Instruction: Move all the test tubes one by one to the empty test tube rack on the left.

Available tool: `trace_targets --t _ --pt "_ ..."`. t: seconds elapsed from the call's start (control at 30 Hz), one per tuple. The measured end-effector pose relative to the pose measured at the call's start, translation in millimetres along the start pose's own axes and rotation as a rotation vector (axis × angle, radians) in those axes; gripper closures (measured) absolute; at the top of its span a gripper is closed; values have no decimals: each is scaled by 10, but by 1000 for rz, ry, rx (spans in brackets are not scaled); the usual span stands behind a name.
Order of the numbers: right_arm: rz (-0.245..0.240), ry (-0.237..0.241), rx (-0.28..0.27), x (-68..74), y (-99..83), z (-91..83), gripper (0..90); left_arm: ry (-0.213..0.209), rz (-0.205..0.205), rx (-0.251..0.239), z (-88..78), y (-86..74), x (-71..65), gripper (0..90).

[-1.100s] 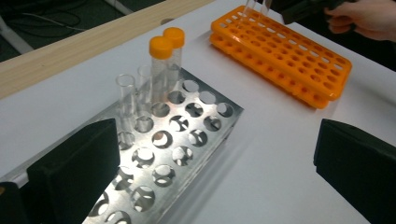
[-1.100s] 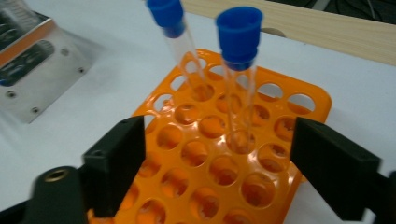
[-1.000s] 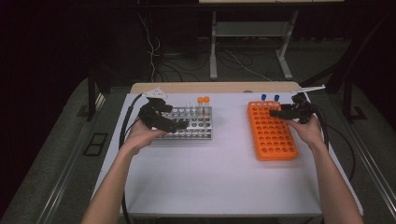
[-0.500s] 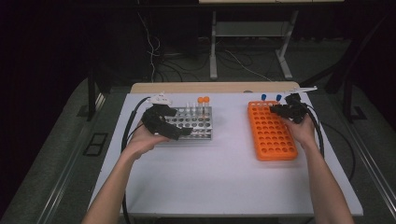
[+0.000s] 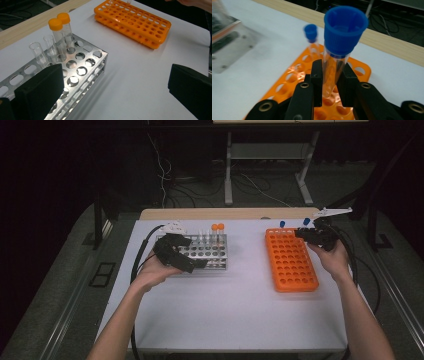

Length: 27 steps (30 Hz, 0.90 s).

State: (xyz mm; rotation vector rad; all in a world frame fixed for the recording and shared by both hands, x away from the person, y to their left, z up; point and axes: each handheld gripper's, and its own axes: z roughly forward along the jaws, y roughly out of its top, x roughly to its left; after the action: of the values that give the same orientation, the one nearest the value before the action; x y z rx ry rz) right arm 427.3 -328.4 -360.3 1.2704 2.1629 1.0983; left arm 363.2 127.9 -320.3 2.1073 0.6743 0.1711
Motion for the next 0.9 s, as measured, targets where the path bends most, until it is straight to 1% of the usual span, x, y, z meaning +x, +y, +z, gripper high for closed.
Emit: trace_targets --t 0.13,0.27,0.4,0.57,0.7,0.83,0.87,0.9 --pt "-14 49 8 122 24 -154 757 -5 8 2 0 21 -27 0" --pt "-43 113 23 286 55 -274 757 -10 20 2 2 57 -71 0" --pt "-92 157 27 475 86 -357 757 -17 36 4 3 96 -121 0" --pt "-137 213 33 703 98 -411 757 -30 54 9 15 142 -181 0" --pt "-181 248 45 876 100 -422 757 -42 74 18 25 182 -236 0" --pt "-215 284 73 1037 97 -405 757 -56 95 20 38 220 -290 0" --pt "-226 294 80 1074 96 -396 757 -60 94 19 44 229 -304 0" --pt "-229 304 86 1112 95 -389 757 -63 99 20 47 237 -313 0"
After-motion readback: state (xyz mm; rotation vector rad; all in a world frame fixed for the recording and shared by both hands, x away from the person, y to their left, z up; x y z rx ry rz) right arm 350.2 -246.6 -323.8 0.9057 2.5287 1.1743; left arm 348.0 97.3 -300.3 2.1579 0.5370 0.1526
